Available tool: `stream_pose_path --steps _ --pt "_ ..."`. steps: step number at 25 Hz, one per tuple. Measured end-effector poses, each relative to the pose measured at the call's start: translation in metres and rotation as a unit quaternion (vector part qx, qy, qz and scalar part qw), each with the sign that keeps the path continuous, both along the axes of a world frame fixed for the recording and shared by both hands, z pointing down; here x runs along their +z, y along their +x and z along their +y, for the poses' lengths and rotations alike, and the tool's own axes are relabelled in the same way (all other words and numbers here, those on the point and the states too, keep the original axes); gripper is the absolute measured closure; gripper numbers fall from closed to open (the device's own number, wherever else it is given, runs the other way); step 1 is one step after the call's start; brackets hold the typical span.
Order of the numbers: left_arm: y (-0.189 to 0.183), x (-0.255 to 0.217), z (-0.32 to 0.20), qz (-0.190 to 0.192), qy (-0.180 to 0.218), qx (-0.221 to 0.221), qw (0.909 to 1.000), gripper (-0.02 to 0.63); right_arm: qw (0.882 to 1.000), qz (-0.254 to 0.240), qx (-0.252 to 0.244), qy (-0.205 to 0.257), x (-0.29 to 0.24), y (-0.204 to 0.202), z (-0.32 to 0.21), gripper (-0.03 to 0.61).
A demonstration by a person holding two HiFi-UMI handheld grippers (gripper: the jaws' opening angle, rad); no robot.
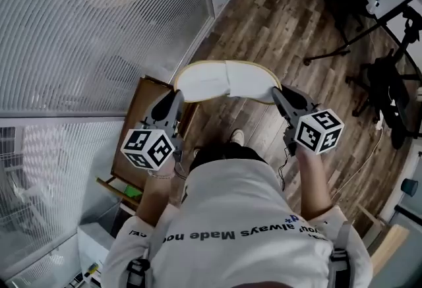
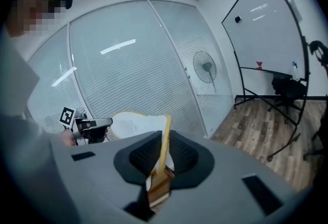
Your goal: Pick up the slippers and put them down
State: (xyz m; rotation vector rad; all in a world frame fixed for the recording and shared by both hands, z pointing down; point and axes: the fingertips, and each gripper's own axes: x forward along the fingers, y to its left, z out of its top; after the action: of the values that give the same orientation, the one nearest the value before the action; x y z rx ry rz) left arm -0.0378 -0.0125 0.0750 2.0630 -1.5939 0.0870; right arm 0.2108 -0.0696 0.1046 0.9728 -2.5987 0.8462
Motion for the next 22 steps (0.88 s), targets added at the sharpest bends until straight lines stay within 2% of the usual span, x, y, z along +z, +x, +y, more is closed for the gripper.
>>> stream_pose_path --steps 5,10,22 --pt "0.039 0.013 -0.024 0.005 -0.004 0.043 0.9990 0.566 0.999 0.005 0.043 -0.002 0.009 0.042 -0.007 0.532" --pt "0.051 0.022 -0.043 0.009 -0.008 0.082 0.9966 0.566 0.997 0.014 0.081 0.000 0.013 0.053 -0.010 0.534" --pt "0.021 0.013 -0.076 0.011 -0.013 0.105 0.9943 0.566 0.994 0.015 0.109 -0.003 0.002 0.025 -0.027 0.534"
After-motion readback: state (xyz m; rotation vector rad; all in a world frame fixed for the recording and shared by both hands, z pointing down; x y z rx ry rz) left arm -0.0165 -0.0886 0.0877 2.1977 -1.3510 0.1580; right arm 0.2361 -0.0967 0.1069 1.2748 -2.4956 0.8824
